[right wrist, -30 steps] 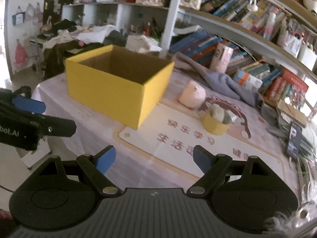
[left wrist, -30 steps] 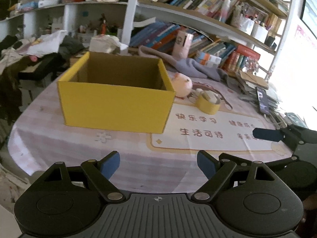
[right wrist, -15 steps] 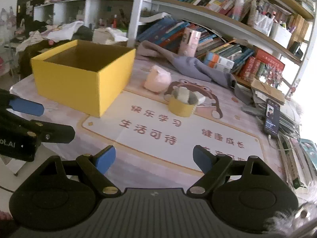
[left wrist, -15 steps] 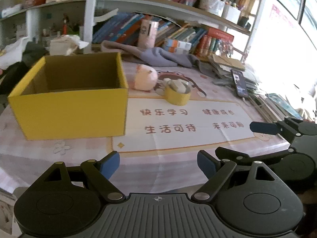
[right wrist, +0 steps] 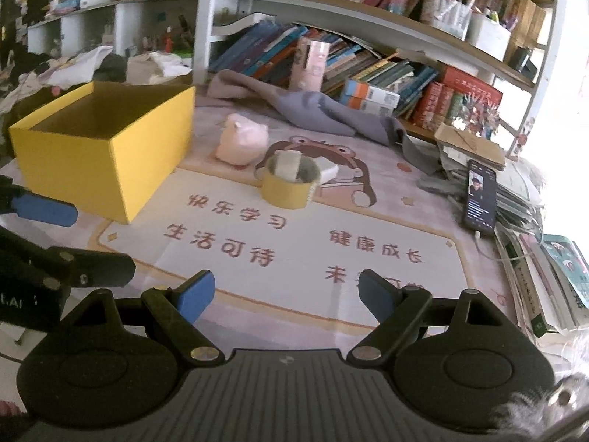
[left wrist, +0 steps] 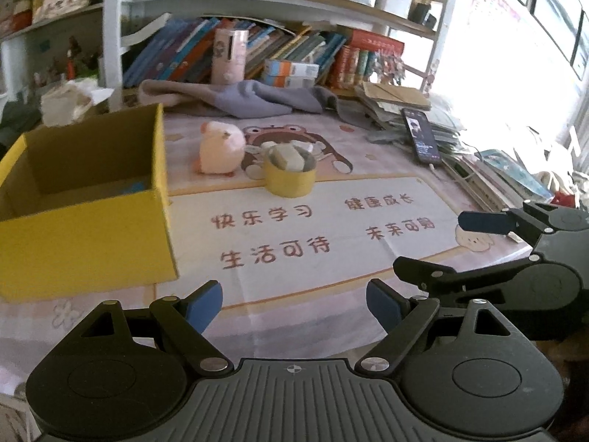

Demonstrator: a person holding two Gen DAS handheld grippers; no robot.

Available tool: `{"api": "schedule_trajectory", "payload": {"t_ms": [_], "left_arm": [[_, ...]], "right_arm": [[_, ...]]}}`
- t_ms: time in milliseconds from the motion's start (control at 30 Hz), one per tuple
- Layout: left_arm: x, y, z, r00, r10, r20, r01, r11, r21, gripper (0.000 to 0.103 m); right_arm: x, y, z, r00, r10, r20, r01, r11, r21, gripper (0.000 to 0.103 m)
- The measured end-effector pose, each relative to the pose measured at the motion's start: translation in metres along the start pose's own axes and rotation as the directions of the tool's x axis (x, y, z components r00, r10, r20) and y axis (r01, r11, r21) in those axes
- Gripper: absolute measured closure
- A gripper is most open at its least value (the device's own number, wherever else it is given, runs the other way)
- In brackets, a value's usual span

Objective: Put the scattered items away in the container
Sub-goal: 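Withdraw both tools from the box back toward the tape roll, then move the left gripper onto the yellow tape roll and close it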

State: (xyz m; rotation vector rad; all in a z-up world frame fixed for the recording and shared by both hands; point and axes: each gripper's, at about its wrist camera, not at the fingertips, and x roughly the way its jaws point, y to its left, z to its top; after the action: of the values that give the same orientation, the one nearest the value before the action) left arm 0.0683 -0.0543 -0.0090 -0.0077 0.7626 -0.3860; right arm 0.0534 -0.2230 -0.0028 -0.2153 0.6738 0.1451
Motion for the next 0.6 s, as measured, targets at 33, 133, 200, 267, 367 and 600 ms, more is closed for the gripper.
{"api": "schedule_trajectory", "payload": {"t_ms": [33,133,200,267,367,600], "left_arm": [[0.003,-0.002,0.002,1.0,-0.002,-0.002,0.002,1.0,0.007,0.015],[0.011,-0.007,0.008,1.0,-0.003,-0.01,0.003,1.0,0.022,0.015],[0.017,-0.011,0.012,1.0,-0.002,-0.015,0.003,1.0,0.03,0.015],[0.023,-0.013,0.015,1.0,-0.001,-0.022,0.001,0.999,0.036,0.015],[0.032,-0.018,0.023,1.0,0.005,-0.024,-0.004,0.999,0.042,0.015],[0.059,-0.027,0.047,0.999,0.023,-0.025,-0.022,0.999,0.037,0.015]], "right_arm": [[0.002,-0.004,0.001,1.0,-0.002,-0.001,0.002,1.0,0.007,0.018],[0.008,-0.013,0.003,1.0,-0.003,0.0,0.003,1.0,0.022,0.018],[0.013,-0.018,0.004,1.0,-0.001,0.002,0.001,1.0,0.027,0.018],[0.017,-0.023,0.007,1.0,0.001,0.004,-0.001,1.0,0.029,0.018],[0.026,-0.033,0.012,1.0,0.004,0.011,-0.004,0.999,0.035,0.018],[0.052,-0.064,0.031,1.0,0.02,0.019,-0.02,0.999,0.04,0.018]]}}
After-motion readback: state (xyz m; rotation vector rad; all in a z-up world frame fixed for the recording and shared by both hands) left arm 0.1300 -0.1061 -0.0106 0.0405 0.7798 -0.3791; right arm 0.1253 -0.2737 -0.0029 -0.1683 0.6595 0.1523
